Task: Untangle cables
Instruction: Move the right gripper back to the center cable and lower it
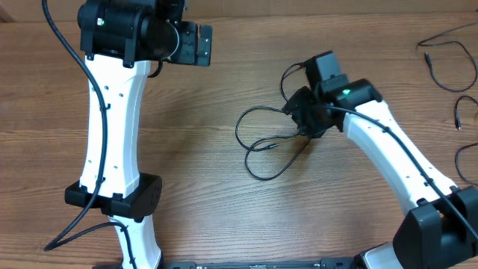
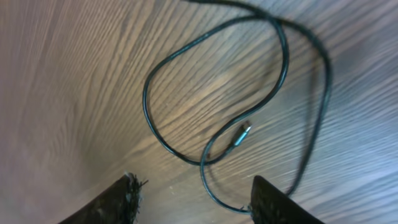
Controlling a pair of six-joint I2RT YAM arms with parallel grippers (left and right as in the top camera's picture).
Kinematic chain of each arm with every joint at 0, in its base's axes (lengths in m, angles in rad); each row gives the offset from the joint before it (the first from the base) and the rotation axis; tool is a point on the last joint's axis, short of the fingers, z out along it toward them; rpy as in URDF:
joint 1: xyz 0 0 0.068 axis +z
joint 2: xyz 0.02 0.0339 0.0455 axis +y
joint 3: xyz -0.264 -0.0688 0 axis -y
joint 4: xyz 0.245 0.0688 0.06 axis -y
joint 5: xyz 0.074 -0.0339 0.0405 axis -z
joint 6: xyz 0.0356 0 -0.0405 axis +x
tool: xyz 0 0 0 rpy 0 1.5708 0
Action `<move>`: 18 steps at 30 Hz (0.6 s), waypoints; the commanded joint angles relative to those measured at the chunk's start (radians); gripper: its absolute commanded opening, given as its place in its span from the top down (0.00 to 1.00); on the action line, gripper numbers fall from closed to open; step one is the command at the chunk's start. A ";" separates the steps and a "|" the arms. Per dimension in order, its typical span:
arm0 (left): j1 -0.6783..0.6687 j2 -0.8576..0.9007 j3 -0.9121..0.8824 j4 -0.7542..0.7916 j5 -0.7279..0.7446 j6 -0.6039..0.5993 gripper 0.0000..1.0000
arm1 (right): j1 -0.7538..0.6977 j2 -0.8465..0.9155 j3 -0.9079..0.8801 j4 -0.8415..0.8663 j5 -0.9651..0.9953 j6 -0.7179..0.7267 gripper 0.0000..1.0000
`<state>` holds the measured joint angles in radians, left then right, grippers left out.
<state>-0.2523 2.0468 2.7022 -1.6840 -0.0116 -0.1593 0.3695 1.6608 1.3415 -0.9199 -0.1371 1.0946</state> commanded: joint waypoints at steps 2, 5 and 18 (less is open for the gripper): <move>0.021 -0.007 0.016 -0.005 -0.051 -0.021 0.00 | 0.076 0.018 -0.066 0.097 0.065 0.237 0.39; 0.024 -0.007 0.016 -0.005 -0.050 -0.021 0.00 | 0.111 0.043 -0.097 0.155 0.086 0.237 0.38; 0.023 -0.007 -0.044 -0.005 -0.047 -0.021 0.00 | 0.148 0.215 -0.112 0.195 0.155 0.237 0.31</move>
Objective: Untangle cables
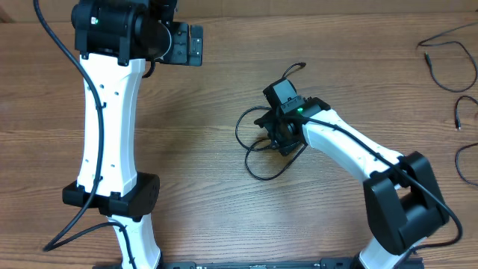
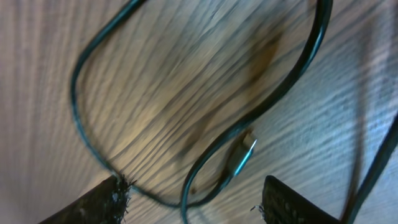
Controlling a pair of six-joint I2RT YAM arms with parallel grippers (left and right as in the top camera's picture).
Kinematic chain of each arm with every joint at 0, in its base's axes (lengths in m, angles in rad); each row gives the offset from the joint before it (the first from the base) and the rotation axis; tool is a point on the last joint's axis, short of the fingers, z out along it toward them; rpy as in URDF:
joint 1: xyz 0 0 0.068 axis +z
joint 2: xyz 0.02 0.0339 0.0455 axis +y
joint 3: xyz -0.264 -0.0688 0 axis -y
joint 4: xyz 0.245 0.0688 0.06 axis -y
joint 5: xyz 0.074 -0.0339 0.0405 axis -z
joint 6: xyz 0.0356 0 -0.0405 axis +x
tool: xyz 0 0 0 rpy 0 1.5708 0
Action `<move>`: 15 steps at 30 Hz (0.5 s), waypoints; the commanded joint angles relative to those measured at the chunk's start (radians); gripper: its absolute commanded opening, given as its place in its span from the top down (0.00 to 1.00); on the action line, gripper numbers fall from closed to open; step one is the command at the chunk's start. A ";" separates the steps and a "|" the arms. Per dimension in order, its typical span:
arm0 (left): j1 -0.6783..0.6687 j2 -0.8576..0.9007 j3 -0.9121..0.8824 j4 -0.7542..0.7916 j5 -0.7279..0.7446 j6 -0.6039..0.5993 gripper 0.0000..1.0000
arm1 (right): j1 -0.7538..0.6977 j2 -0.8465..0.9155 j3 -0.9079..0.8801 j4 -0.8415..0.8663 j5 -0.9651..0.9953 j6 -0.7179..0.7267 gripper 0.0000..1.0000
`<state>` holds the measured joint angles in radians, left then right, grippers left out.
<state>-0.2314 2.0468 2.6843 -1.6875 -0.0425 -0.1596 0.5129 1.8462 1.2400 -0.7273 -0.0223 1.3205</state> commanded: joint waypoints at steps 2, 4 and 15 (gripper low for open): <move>0.002 -0.007 -0.050 -0.002 -0.016 -0.020 0.00 | 0.004 0.048 -0.010 0.005 0.040 0.011 0.31; 0.002 -0.007 -0.073 -0.002 -0.016 -0.020 0.00 | 0.004 0.063 -0.010 0.005 0.040 0.011 0.30; 0.002 -0.007 -0.158 0.027 -0.017 -0.020 0.00 | 0.004 0.092 -0.010 -0.005 0.028 0.011 0.28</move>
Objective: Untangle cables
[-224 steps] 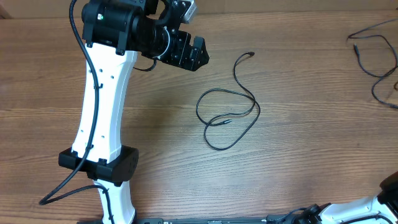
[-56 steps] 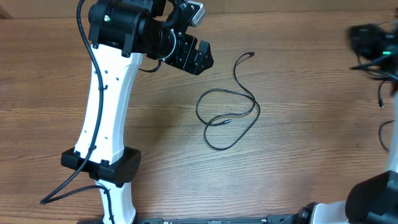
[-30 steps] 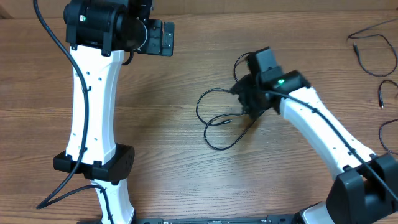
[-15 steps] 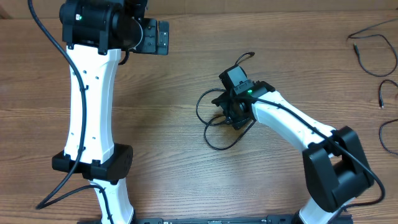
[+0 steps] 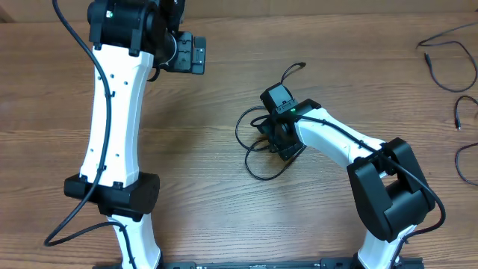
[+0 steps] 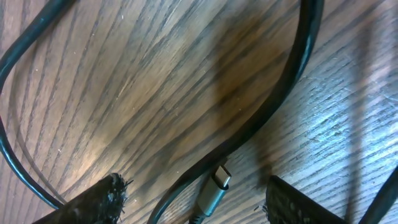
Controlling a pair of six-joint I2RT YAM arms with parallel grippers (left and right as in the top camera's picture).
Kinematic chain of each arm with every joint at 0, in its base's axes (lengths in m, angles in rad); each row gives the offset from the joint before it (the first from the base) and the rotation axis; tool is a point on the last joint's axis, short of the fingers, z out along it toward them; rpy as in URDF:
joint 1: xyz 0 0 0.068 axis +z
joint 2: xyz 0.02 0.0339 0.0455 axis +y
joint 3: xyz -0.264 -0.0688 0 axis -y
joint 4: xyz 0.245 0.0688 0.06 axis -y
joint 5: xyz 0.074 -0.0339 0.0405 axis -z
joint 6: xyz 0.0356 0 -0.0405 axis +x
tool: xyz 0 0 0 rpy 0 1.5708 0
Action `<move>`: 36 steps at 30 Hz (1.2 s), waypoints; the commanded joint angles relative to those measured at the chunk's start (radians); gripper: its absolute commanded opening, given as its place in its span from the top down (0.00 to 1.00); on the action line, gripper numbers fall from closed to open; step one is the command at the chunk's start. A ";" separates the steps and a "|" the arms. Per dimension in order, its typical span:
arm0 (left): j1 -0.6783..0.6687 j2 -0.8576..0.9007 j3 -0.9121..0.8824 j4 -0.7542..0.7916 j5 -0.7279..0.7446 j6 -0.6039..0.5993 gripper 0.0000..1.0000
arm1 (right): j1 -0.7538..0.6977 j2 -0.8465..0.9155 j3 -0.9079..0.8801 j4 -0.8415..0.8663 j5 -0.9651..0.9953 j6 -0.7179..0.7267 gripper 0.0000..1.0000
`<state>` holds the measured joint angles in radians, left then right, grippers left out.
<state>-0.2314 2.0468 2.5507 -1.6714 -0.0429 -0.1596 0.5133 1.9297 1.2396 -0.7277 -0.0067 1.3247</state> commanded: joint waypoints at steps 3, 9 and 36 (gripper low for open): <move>0.002 -0.007 -0.053 0.029 -0.016 -0.020 0.00 | 0.010 0.008 -0.010 -0.018 0.005 0.008 0.28; 0.002 -0.007 -0.089 0.037 -0.016 -0.020 0.00 | 0.058 0.009 -0.010 -0.005 0.006 0.007 0.96; 0.009 -0.007 -0.095 0.028 -0.042 0.024 0.02 | 0.122 -0.240 0.304 -0.021 0.439 -0.701 0.96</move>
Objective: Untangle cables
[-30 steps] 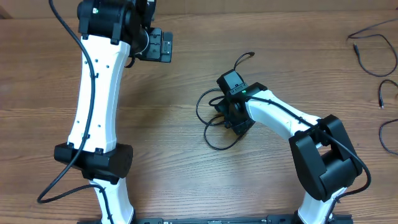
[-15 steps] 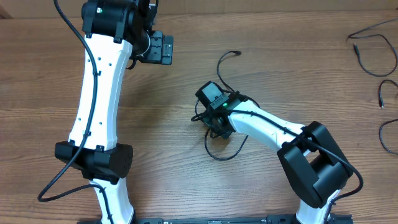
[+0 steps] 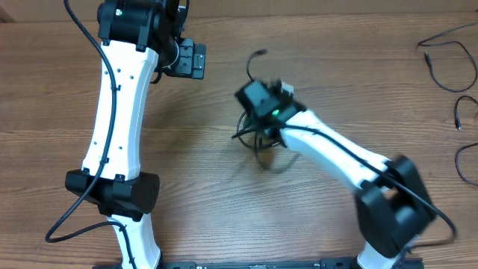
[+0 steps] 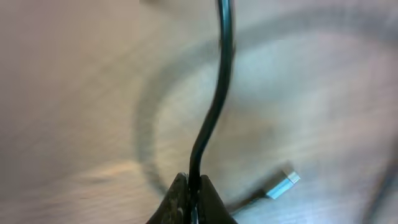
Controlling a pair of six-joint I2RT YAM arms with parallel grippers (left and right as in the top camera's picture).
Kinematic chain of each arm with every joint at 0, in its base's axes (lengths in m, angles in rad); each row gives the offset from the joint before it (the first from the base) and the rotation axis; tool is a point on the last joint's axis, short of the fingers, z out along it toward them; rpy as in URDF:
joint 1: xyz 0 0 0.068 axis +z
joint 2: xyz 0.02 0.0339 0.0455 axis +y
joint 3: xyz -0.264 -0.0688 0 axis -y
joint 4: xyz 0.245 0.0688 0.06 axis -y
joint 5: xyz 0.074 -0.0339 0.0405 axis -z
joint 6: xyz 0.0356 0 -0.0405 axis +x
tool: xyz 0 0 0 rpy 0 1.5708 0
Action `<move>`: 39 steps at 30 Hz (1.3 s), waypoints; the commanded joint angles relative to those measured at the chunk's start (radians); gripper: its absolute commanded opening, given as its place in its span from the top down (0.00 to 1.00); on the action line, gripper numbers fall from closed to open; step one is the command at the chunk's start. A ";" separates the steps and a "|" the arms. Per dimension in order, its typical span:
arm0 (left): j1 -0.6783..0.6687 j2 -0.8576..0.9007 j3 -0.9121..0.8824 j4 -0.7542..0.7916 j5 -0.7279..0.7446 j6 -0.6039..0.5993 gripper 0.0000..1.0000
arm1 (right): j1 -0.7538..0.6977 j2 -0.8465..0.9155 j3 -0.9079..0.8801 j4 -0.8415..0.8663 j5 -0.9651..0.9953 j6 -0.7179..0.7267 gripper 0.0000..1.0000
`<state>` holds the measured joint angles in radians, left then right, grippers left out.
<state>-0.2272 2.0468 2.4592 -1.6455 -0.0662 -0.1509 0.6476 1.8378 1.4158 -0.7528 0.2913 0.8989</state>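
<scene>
A thin black cable (image 3: 254, 138) lies looped at the middle of the wooden table. My right gripper (image 4: 192, 184) is shut on a strand of this cable (image 4: 214, 106), which rises straight up from between the pads. Its metal plug (image 4: 281, 184) lies just right of the fingers. From overhead, the right gripper (image 3: 258, 112) sits blurred over the tangle, and one cable end (image 3: 258, 55) sticks up behind it. My left gripper (image 3: 191, 60) hangs at the upper left, far from the cable; its jaws do not show clearly.
More black cables (image 3: 448, 60) lie at the table's right edge. The left arm's base (image 3: 112, 194) stands at the front left. The table (image 3: 187, 149) is brown wood.
My right gripper was open with the plug between its fingers; now it is shut on the cable and has shifted up and left, pulling the loops together. The left arm barely moved.
My right gripper was open to the right of the loops, then over them, then low with the plug between its fingers. Now it grips the cable and has dragged it up and left. My left gripper stayed at the upper left throughout.
</scene>
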 commanded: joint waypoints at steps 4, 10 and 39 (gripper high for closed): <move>0.005 -0.007 -0.003 0.001 -0.019 0.013 0.02 | -0.021 -0.251 0.246 0.007 0.322 -0.465 0.96; 0.005 -0.007 -0.003 0.000 -0.018 0.013 0.02 | -0.022 -0.392 0.335 0.183 0.728 -0.853 0.96; 0.004 -0.007 -0.003 -0.019 0.036 0.016 0.02 | -0.088 0.084 0.255 -0.009 -0.175 0.720 0.00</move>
<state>-0.2272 2.0468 2.4592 -1.6615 -0.0383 -0.1509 0.5625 1.9396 1.6638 -0.7807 0.2749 1.2480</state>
